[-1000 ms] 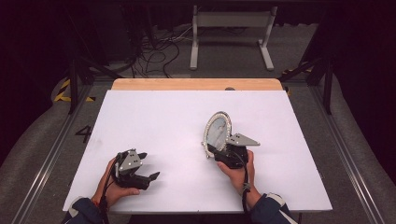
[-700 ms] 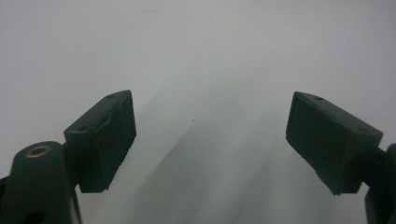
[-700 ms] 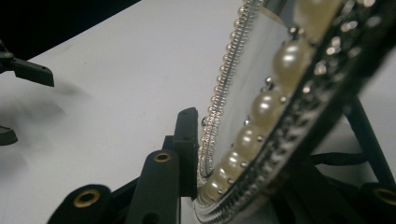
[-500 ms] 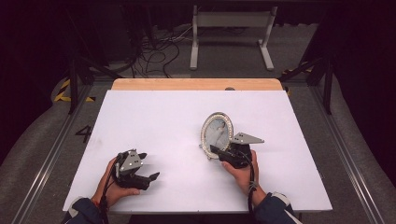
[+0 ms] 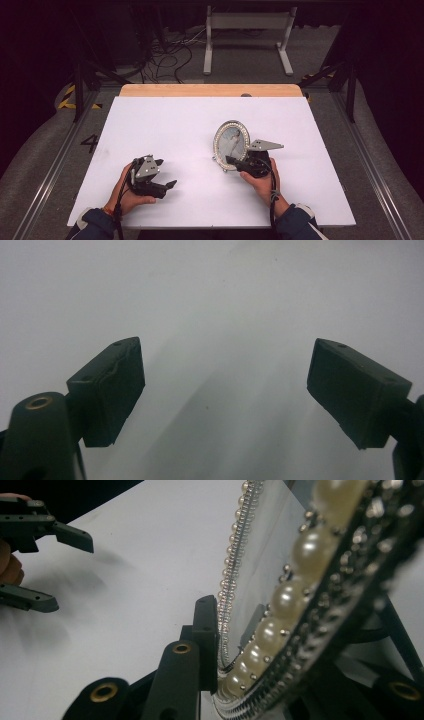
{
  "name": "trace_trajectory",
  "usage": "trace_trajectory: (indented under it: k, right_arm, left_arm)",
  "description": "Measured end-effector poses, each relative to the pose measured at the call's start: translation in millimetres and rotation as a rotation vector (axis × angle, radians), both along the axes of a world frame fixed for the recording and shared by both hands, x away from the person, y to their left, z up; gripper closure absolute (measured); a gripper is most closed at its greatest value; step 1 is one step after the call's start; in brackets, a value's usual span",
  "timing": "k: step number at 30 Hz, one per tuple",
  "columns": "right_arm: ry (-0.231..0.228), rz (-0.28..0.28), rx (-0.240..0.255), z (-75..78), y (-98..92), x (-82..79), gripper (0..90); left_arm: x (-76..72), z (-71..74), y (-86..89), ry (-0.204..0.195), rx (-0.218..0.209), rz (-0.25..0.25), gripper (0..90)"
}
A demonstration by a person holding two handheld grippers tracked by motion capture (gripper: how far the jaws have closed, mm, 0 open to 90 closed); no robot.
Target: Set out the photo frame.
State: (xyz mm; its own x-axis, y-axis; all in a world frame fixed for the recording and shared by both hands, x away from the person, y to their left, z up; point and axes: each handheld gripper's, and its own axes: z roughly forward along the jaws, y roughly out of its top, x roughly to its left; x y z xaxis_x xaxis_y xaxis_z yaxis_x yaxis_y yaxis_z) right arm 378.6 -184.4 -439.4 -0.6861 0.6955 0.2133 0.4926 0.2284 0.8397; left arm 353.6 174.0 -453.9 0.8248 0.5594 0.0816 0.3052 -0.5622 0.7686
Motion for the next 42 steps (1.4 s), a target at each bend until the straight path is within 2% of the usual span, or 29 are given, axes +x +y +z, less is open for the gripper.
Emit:
trace_trajectory:
  k: [6,9,10,13,14,15,17,20,23,25,28,31,34,37,42]
  right_arm:
    - [0.019,0.043,-0.002,1.5,-1.7,5.7,77.6]
    - [0.022,0.054,-0.004,1.7,-1.9,7.5,78.0]
    - [0.027,0.068,0.000,1.8,-2.6,9.7,78.3]
    - [0.030,0.075,0.000,2.2,-2.7,11.2,78.6]
    - [0.019,0.068,-0.009,2.5,-1.9,11.1,79.0]
    - [0.019,0.066,-0.006,2.4,-1.5,11.2,79.0]
    - [0.019,0.067,-0.006,2.4,-1.6,11.3,78.9]
    - [0.021,0.068,-0.006,2.3,-2.0,10.9,78.5]
    - [0.000,0.058,-0.028,3.1,-0.9,8.6,75.8]
    - [-0.009,0.049,-0.038,3.5,-0.9,7.2,71.5]
    - [-0.015,0.040,-0.050,4.1,-1.4,4.2,70.1]
    - [-0.039,0.034,-0.076,5.9,-1.4,-1.4,66.0]
    - [-0.063,0.028,-0.090,9.4,-3.7,-7.5,65.7]
    - [-0.070,0.011,-0.090,11.5,-8.7,-12.6,65.7]
    - [-0.090,-0.014,-0.069,17.1,-17.8,-22.1,66.8]
  left_arm:
    - [19.9,7.1,-11.1,0.000,-0.032,-0.014,15.6]
    - [27.5,10.2,-17.5,0.005,-0.048,-0.034,15.5]
    - [33.3,12.5,-24.6,0.003,-0.058,-0.049,15.5]
    - [38.8,13.6,-32.4,0.004,-0.061,-0.063,15.5]
    - [43.7,14.5,-40.2,-0.020,-0.055,-0.045,15.7]
    - [43.7,14.5,-40.2,-0.020,-0.055,-0.045,16.0]
    - [53.1,16.8,-49.1,-0.023,-0.083,-0.049,16.1]
    - [60.0,17.5,-56.1,-0.004,-0.104,-0.066,16.2]
    - [66.3,16.3,-68.0,0.008,-0.118,-0.085,16.2]
    - [69.5,15.7,-74.2,0.009,-0.112,-0.097,16.1]
    - [74.8,15.2,-83.3,0.023,-0.131,-0.102,16.1]
    - [81.2,13.9,-92.2,0.031,-0.154,-0.116,16.9]
    - [86.9,11.0,-100.8,0.051,-0.160,-0.127,16.9]
    - [91.6,8.7,-106.9,0.068,-0.169,-0.127,17.2]
    - [96.4,6.5,-112.4,0.070,-0.172,-0.137,20.4]
